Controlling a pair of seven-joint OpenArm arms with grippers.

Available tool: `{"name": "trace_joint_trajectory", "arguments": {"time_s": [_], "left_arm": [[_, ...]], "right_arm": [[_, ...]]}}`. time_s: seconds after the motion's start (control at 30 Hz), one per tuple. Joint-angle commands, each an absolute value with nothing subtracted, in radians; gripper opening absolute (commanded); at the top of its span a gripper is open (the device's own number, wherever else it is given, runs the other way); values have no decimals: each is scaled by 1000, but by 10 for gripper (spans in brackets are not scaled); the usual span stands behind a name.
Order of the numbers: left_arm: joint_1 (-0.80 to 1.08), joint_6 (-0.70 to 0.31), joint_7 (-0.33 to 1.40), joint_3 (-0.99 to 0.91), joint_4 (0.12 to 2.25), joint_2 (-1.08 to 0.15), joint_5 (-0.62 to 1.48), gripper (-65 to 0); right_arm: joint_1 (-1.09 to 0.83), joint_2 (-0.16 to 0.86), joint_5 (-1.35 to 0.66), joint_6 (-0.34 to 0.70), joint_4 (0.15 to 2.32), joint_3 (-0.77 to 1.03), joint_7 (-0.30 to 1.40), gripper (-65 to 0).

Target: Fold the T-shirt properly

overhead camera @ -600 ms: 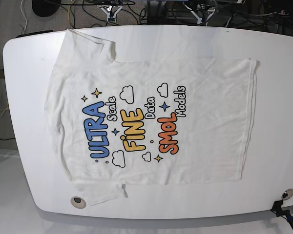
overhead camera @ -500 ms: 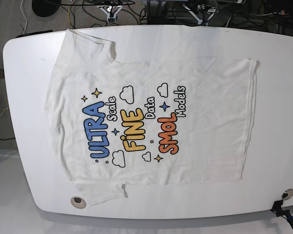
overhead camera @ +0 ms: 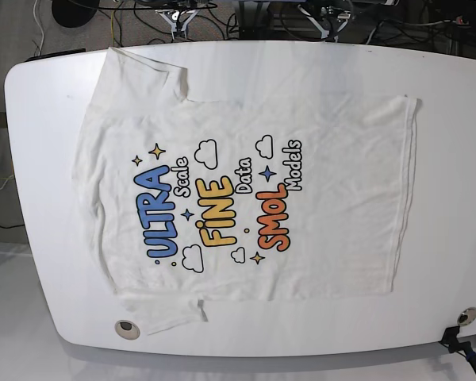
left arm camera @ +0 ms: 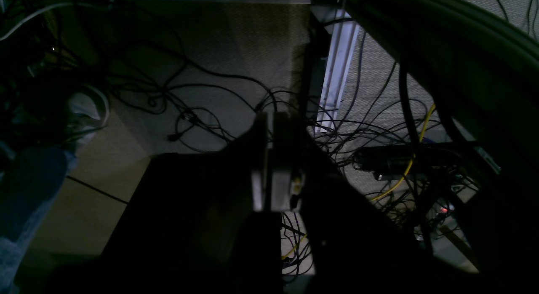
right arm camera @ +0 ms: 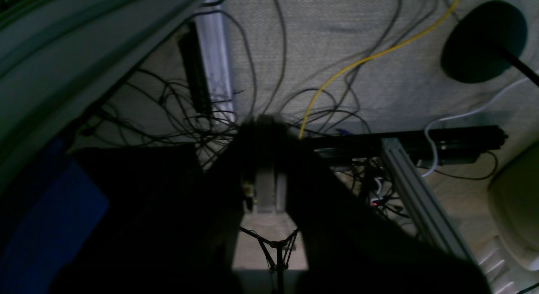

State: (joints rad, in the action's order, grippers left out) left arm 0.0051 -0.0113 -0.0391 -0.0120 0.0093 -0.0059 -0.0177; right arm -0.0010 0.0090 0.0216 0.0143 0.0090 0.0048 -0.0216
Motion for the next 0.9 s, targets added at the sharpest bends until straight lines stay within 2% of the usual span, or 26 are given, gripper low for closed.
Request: {"name": "trace_joint_trajectory", "arguments": {"time_s": [0.0, 0.47, 0.87], "left_arm": [[9, -12, -43, -9, 7, -7, -25, -650], [15, -22, -65, -4, 23, -12, -16, -650], [17, -19, -71, -2, 23, -12, -25, -650]], "right_arm": [[-3, 12, 23, 15, 8, 4, -21, -650], [-11, 14, 36, 101, 16, 2, -66, -650], [-19, 14, 29, 98, 16, 2, -64, -650]]}}
